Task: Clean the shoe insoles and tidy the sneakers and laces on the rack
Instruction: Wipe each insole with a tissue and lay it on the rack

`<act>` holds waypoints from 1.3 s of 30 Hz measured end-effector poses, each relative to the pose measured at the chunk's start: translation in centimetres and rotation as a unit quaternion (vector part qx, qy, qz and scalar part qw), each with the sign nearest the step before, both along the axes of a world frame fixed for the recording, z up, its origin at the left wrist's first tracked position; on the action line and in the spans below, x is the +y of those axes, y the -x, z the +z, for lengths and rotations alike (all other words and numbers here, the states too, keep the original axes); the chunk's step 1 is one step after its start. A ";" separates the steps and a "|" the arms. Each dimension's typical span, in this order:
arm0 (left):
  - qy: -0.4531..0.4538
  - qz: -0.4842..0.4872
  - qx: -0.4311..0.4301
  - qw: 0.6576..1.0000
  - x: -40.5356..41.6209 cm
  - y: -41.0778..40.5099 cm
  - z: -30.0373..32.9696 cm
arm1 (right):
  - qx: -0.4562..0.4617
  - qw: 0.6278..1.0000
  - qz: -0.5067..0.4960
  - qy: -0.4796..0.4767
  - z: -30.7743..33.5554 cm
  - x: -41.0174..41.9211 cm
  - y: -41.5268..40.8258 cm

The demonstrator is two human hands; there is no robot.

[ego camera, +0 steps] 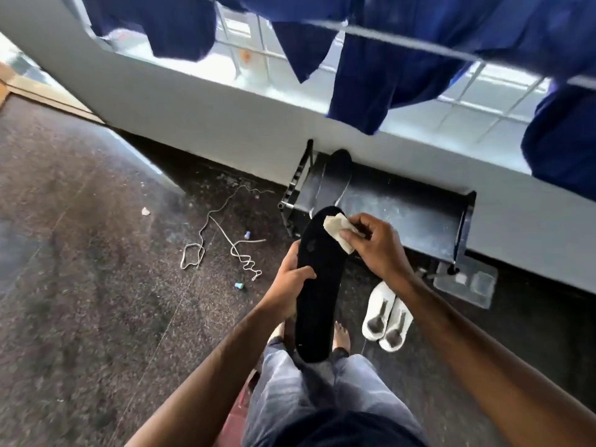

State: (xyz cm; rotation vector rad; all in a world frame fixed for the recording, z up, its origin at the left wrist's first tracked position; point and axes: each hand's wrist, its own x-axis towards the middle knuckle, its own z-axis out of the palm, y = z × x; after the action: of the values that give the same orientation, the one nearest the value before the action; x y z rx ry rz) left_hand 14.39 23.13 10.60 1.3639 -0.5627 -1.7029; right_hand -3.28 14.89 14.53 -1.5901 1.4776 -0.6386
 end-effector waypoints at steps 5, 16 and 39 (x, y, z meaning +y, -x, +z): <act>-0.012 -0.102 0.041 0.994 -2.1 -1.5 -5.3 | 0.026 0.993 -0.107 0.043 -5.8 0.5 -1.6; -0.004 -0.141 -0.009 0.990 -2.2 1.4 -20.2 | 0.146 0.973 0.041 0.176 -23.3 3.9 -0.6; 0.106 -0.172 0.065 0.977 5.5 3.0 -31.9 | 0.278 0.862 0.181 0.384 -34.7 11.4 2.3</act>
State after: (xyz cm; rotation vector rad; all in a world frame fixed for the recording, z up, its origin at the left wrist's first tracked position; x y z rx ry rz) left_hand 11.36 28.62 -21.26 1.0376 -0.9184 -1.9263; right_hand -5.57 26.30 -20.16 -2.7865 1.2974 -0.6050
